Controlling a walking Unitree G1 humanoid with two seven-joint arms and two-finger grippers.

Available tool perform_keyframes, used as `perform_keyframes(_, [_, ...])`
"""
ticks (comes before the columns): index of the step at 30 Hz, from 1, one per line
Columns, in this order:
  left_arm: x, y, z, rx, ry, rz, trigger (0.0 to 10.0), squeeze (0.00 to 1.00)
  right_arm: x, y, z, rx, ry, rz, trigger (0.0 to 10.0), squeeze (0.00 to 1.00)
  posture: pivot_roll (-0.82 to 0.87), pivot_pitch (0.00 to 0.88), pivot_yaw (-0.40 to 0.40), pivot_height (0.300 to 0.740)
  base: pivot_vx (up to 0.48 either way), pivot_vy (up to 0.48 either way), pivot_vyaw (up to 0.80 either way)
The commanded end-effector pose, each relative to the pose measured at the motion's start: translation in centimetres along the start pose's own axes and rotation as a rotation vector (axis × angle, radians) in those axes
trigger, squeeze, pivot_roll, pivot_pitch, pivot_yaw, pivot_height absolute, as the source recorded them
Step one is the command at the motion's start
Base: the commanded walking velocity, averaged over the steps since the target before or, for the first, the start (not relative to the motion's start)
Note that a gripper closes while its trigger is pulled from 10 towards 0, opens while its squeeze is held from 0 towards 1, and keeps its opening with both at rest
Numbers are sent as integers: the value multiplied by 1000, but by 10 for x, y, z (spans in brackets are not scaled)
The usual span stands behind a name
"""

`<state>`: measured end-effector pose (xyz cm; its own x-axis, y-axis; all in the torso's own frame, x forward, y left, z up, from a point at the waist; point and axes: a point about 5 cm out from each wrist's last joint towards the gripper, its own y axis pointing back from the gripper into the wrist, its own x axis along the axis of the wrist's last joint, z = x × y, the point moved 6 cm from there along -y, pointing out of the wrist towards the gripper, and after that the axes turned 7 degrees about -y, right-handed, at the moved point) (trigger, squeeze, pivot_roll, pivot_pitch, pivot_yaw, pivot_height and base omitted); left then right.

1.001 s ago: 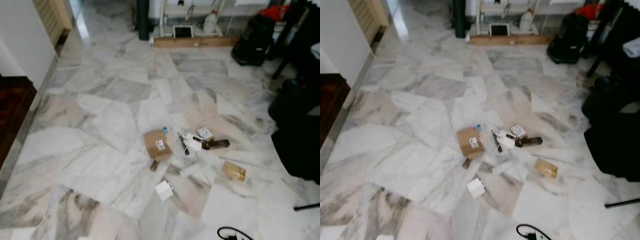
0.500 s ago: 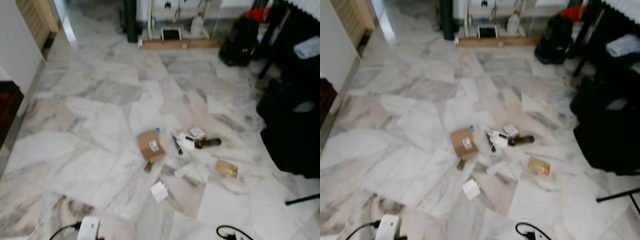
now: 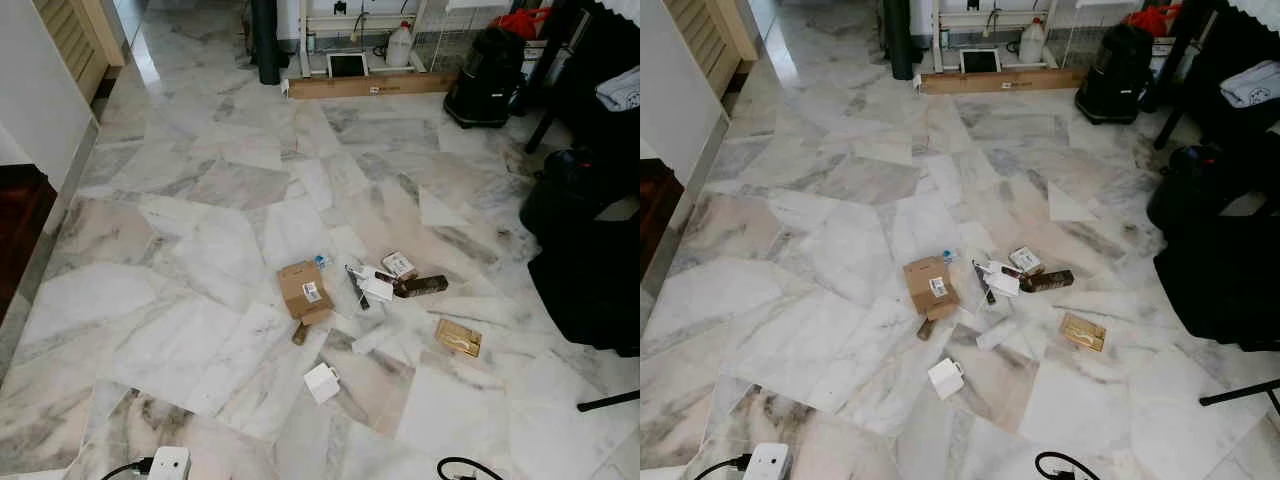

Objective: Sweep floor

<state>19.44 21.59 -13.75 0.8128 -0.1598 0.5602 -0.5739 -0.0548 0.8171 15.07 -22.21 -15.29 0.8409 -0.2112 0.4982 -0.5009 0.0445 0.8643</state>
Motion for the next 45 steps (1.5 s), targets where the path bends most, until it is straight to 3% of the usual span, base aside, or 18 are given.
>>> perform_keyframes(1, [-11,1,11,-6,31,-25,10000,0,-7,2,6,-22,4,-15,10000,0,36,146,-28,740,0,0,0])
perform_keyframes(6, [-8,1,9,-28,47,-22,10000,0,-10,2,7,-26,46,-42,10000,0,36,140,-28,740,0,0,0])
perform_keyframes(9, [-12,1,10,-52,4,-46,10000,0,-16,3,13,-60,122,-98,10000,0,34,134,-25,740,0,0,0])
perform_keyframes(12, [-21,4,-3,4,-65,-70,10000,0,-20,3,17,-92,163,-128,10000,0,29,130,-23,740,0,0,0])
perform_keyframes(16, [-15,4,-12,48,-121,-57,10000,0,-16,3,21,-120,253,-115,10000,0,30,125,-21,740,0,0,0])
perform_keyframes(19, [8,2,-34,151,-161,9,10000,0,-5,3,25,-169,363,-54,10000,0,31,122,-20,740,0,0,0])
perform_keyframes(21, [17,2,-42,188,-182,35,10000,0,-2,3,25,-178,370,-33,10000,0,28,121,-20,740,0,0,0])
perform_keyframes(24, [71,4,-61,290,-231,197,10000,0,9,5,28,-223,408,41,10000,0,28,118,-23,740,0,0,0])
perform_keyframes(26, [96,8,-67,322,-229,277,10000,0,14,6,29,-249,409,80,10000,0,33,118,-24,740,0,0,0])
perform_keyframes(27, [113,10,-69,340,-206,336,10000,0,69,0,21,-262,393,204,10000,0,36,119,-24,740,0,0,0])
perform_keyframes(28, [135,14,-68,346,-196,410,10000,0,158,5,12,-284,376,405,10000,0,37,124,-24,740,0,0,0])
perform_keyframes(29, [148,17,-66,346,-193,459,10000,0,196,13,8,-292,346,504,10000,0,37,124,-24,740,0,0,0])
perform_keyframes(33, [164,21,-64,353,-157,517,10000,0,217,21,7,-307,338,582,10000,0,34,130,-25,740,0,0,0])
perform_keyframes(34, [177,24,-61,356,-148,554,10000,0,236,30,5,-325,364,663,10000,0,34,130,-25,740,0,0,0])
perform_keyframes(36, [182,25,-60,355,-150,570,10000,0,245,35,3,-331,373,705,10000,0,35,132,-25,740,0,0,0])
perform_keyframes(37, [191,28,-56,351,-152,600,10000,0,264,47,-1,-346,374,799,10000,0,32,134,-25,740,0,0,0])
perform_keyframes(41, [201,32,-50,345,-147,637,10000,0,289,60,-11,-329,354,898,10000,0,25,138,-25,740,0,0,0])
perform_keyframes(45, [208,36,-48,335,-134,672,10000,0,297,64,-23,-278,321,933,10000,0,27,140,-25,740,0,0,0])
